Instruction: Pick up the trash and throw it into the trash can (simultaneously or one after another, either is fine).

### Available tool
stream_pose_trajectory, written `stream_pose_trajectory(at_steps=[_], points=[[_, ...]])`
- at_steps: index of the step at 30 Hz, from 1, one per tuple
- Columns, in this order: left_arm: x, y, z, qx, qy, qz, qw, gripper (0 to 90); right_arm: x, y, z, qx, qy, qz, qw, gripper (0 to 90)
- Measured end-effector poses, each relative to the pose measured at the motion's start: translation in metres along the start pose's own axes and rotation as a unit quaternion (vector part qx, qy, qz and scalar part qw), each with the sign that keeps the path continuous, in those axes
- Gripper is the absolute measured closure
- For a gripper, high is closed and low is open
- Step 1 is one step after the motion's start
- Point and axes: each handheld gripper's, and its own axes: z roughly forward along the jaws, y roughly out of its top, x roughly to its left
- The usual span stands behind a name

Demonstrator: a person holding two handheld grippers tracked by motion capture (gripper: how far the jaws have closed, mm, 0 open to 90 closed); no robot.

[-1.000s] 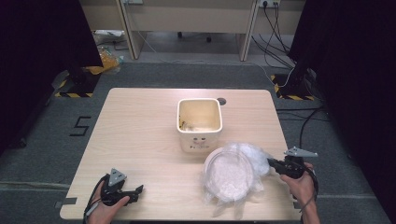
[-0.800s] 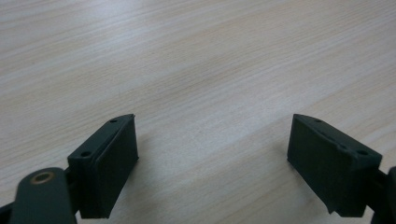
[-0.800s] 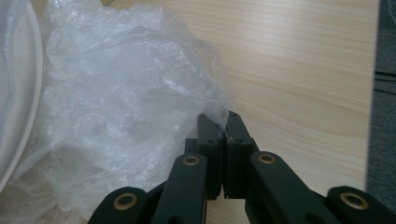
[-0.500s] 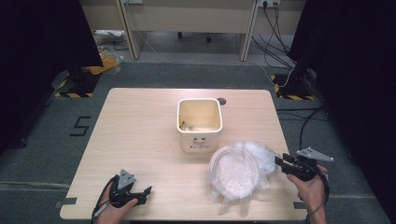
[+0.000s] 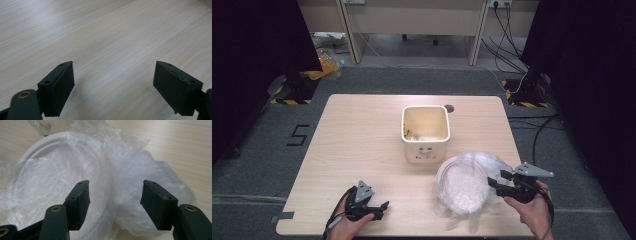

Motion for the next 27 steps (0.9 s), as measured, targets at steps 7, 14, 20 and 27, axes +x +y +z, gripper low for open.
stream_pose_trajectory(at_steps=[7,14,20,27], points=[[-0.018,0.011,0.014,0.001,-0.019,0.021,0.9996,16.9,0.02,0.003,0.017,0.022,-0.019,-0.022,0.9993,33.1],[-0.059,0.036,0.04,-0.008,-0.078,0.061,0.995,18.1,0.02,0.005,0.036,0.048,-0.034,-0.026,0.9979,33.3],[-0.082,0.057,0.059,-0.009,-0.095,0.085,0.9917,18.2,0.012,0.0,0.042,0.059,-0.038,-0.02,0.9973,33.7],[-0.1,0.079,0.077,-0.013,-0.114,0.091,0.9892,19.3,0.005,0.001,0.047,0.064,-0.038,-0.014,0.9972,34.0]])
